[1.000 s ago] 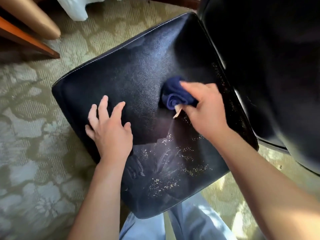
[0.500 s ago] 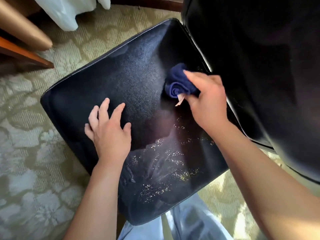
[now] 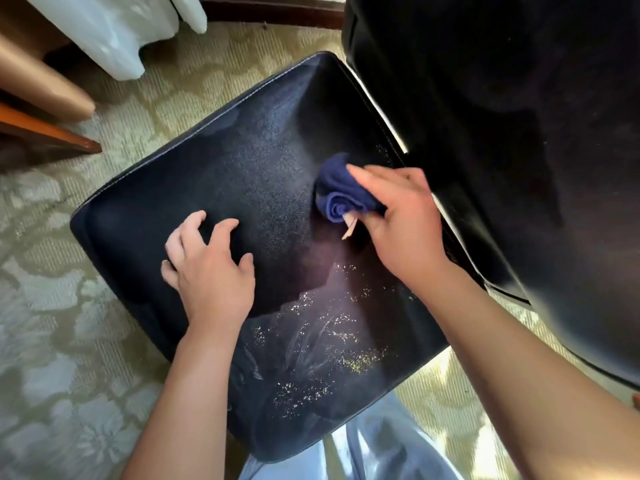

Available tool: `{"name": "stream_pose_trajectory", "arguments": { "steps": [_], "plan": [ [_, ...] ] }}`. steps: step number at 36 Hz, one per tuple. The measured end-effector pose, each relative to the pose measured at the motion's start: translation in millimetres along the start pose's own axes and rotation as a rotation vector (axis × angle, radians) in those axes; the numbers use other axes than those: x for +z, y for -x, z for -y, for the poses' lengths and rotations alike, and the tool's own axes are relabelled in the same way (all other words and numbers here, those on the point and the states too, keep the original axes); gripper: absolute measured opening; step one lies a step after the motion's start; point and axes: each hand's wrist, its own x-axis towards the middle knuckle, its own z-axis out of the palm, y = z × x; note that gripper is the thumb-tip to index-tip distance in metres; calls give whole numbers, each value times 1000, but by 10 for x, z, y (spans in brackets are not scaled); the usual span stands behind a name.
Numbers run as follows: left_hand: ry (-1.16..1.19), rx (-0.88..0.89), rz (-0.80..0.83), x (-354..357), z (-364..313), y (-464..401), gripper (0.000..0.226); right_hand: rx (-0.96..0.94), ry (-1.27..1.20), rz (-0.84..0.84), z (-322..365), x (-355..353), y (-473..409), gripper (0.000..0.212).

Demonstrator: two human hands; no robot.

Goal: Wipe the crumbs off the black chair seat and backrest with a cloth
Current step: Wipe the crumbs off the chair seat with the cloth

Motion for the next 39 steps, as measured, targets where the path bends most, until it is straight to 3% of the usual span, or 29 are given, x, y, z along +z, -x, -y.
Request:
{"name": "stream_pose_trajectory", "arguments": {
  "steps": [3, 12, 15, 17, 20, 26, 31, 39],
  "plan": [
    [12, -17, 5, 11, -29, -23, 54, 39, 2, 32, 15, 64, 26, 60],
    [-92, -124, 46, -39, -32, -5, 51, -91, -21, 422, 178, 94, 286, 58],
    [-73, -69, 21, -79, -27, -27, 53, -161, -19, 282, 262, 121, 169, 65],
    [-77, 55, 65, -70, -198, -435, 56, -59, -7, 103, 201, 125, -233, 66],
    [-87, 130, 81, -71, -289, -499, 59, -50, 15, -26, 213, 108, -404, 64],
    [-72, 141, 89, -31, -396, -444, 61, 118, 84, -247, 27, 93, -500, 63],
    [-30, 148, 80, -59, -388, -453, 59, 158, 21, -187, 69, 158, -556, 60],
    [45, 153, 59, -100, -298, -481, 58, -97, -88, 160, 252, 356, -16, 47]
  ]
}}
